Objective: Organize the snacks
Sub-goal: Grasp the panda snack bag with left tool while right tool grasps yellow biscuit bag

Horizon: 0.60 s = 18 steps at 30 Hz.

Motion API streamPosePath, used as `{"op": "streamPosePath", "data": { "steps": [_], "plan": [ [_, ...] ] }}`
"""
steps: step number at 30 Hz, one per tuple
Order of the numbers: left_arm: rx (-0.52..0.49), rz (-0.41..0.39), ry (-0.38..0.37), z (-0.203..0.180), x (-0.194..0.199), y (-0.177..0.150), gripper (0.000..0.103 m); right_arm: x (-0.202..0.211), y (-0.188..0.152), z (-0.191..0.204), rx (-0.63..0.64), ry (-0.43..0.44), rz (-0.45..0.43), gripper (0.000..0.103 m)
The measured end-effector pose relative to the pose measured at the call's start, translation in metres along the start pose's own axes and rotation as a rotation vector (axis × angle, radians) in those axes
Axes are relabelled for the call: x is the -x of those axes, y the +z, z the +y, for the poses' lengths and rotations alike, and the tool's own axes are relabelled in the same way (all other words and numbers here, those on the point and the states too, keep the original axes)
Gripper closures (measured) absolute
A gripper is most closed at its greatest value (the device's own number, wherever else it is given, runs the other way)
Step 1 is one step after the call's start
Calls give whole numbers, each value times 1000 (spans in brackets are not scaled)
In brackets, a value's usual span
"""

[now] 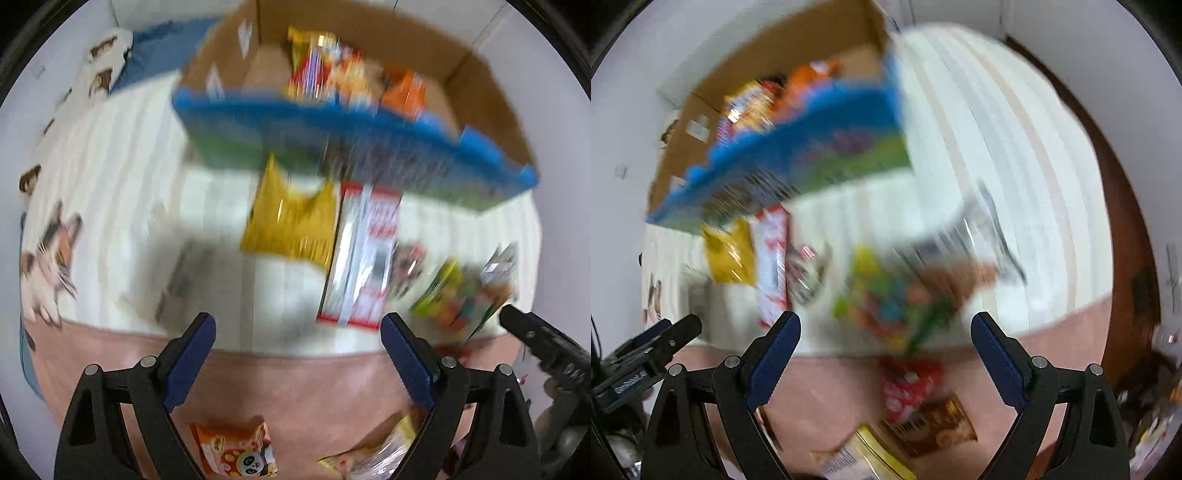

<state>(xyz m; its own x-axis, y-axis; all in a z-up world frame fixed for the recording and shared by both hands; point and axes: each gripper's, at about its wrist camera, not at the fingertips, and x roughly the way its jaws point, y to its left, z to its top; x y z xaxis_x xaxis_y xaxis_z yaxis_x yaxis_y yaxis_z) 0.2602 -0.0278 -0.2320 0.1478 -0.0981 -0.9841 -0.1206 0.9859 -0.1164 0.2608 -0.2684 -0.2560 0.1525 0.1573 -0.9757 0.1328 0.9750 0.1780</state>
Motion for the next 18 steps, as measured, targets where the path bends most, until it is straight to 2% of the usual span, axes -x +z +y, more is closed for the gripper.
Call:
{"op": "streamPosePath", "data": {
  "steps": [6, 9, 14, 18],
  "plan": [
    [25, 95, 22, 16, -35, -29, 12, -45, -39, -28, -31, -11, 123, 7],
    [16, 111, 54, 25, -37, -41, 12, -61, -54, -39, -68, 7, 157, 8],
    [61, 147, 62, 56, -30, -74, 12, -39, -87, -72, -202, 43, 125, 8],
    [113, 188, 62, 79, -27, -111, 12, -37, -121, -88, -285, 68, 148, 8]
  ]
}}
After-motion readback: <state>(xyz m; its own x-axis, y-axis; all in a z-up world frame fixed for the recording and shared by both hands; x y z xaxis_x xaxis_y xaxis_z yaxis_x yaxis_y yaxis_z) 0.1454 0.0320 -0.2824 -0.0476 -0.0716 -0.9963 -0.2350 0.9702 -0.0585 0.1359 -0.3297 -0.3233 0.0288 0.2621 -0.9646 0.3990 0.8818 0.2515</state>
